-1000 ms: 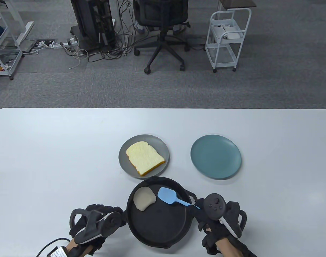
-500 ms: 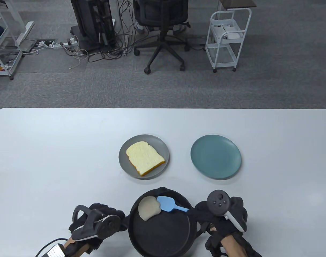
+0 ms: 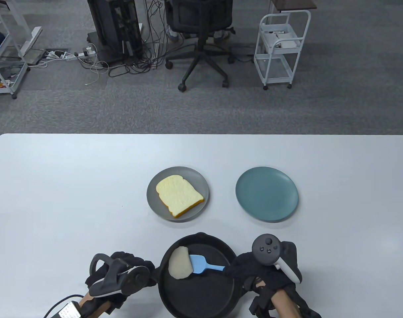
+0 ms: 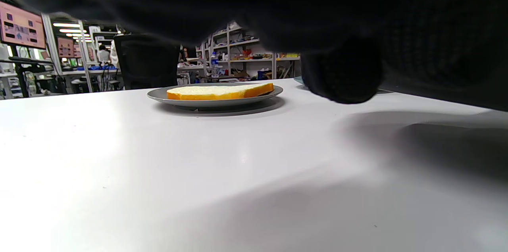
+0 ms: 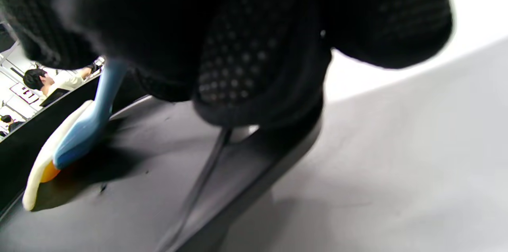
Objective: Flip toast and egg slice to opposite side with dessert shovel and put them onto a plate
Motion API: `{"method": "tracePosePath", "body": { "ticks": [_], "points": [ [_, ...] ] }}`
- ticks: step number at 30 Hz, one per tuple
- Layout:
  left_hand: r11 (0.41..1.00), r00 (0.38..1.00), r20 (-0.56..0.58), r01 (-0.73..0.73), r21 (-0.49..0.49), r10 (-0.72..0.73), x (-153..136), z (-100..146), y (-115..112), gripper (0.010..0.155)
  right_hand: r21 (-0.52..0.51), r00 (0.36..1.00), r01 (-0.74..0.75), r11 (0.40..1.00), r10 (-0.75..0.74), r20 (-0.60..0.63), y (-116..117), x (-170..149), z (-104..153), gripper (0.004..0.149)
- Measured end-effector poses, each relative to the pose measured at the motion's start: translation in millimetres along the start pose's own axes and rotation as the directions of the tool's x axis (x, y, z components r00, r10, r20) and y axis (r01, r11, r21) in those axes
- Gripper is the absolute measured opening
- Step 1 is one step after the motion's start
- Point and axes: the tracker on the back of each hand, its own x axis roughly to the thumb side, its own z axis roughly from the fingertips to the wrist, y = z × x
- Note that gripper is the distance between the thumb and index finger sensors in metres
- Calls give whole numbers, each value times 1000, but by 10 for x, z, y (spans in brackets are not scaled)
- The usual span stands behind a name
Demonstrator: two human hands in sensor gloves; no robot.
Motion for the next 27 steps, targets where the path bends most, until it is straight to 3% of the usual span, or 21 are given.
{"method": "tracePosePath", "body": {
  "ticks": [2, 7, 13, 18, 24, 27],
  "points": [
    [1000, 1000, -8, 12, 8, -12, 9, 0, 3, 44, 12, 1000, 11, 1000, -11, -20, 21, 26, 7, 50],
    [999, 999, -35, 22, 32, -21, 23, 3, 15, 43, 86, 967, 222, 971, -208, -146, 121, 47, 14, 49],
    [1000, 997, -82, 8, 30, -6, -26, -6, 17, 44, 204, 940, 317, 926, -279, -198, 151, 12, -2, 49],
    [999, 996, -95, -3, 34, 7, -52, -2, 23, 44, 198, 919, 377, 905, -340, -199, 125, -45, -12, 49],
    [999, 998, -66, 20, 31, -18, 30, -1, 9, 44, 196, 945, 316, 928, -288, -156, 205, 54, -34, 50],
    [999, 997, -71, 37, 31, -35, 58, -1, 11, 44, 148, 945, 311, 939, -288, -155, 222, 104, -28, 50]
  ]
}}
